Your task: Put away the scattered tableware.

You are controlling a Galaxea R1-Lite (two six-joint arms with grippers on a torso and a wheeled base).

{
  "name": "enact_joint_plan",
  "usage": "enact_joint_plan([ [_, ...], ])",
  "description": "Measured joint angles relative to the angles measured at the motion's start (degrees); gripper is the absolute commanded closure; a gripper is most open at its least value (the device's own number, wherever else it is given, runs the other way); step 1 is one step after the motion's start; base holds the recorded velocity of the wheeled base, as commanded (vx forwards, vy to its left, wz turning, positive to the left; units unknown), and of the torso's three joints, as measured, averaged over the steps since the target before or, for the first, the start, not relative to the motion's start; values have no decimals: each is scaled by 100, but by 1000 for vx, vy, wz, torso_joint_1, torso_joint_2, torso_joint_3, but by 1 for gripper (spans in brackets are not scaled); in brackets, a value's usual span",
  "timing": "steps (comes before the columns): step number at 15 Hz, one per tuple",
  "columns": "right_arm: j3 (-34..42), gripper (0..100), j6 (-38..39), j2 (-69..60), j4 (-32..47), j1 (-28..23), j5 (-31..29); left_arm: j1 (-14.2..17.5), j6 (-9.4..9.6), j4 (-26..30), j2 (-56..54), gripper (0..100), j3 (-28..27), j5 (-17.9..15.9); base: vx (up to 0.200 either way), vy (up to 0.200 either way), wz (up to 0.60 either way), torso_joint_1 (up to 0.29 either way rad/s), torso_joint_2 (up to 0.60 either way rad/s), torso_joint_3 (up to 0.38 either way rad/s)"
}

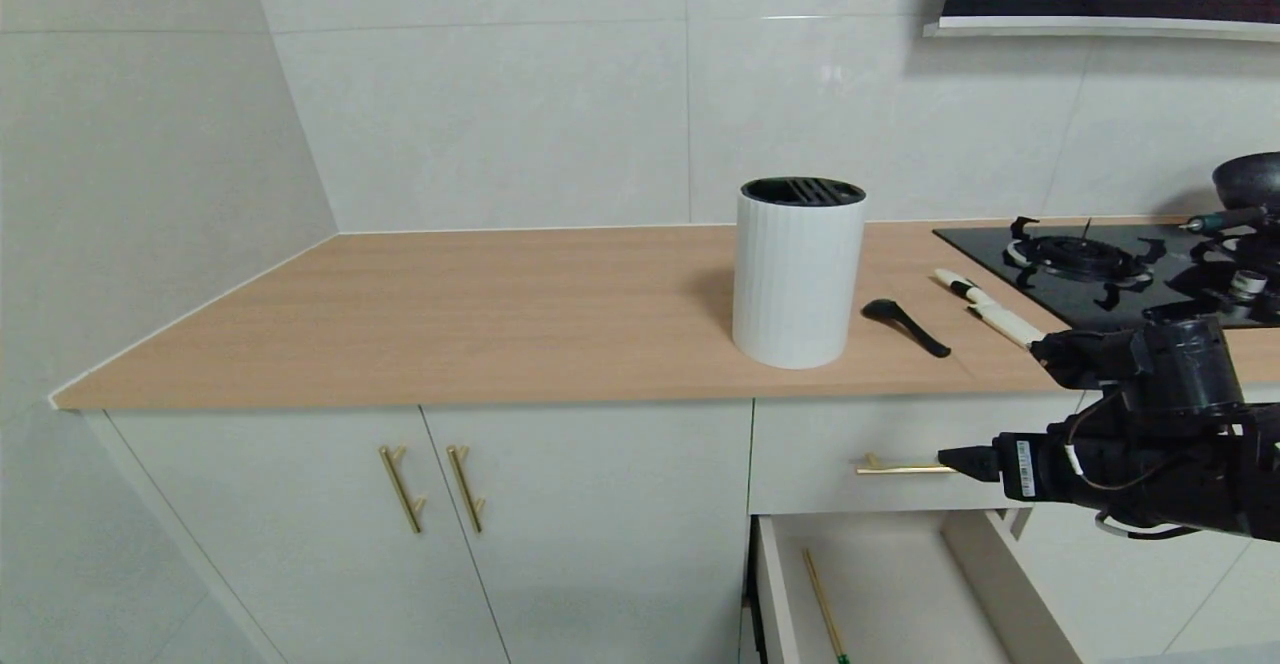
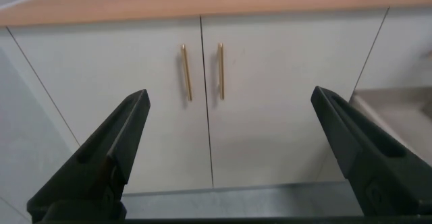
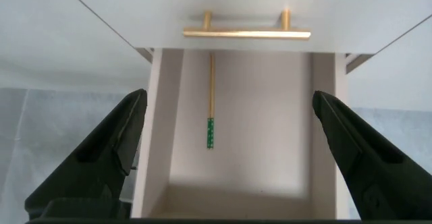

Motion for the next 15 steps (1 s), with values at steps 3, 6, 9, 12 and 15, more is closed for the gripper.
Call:
enact_joint_plan([
  [3,0,0,2,9,-7,5,2,0,-2,0,0,0,0,0,0,0,0,229,-509,-284],
  [6,0,0,2,15,-18,10,5,0,0,0,0,0,0,0,0,0,0,204,-442,-242],
  [9,-10,0,-16,39,-21,5,13,0,0,0,0,0,0,0,0,0,0,48,-103,-58],
  [12,-139,0,-323,199,-256,-185,46,0,0,0,0,0,0,0,0,0,0,0,0,0],
  [15,-646,0,-712,805,-1037,-434,173,0,0,-2,0,0,0,2,0,0,0,0,0,0],
])
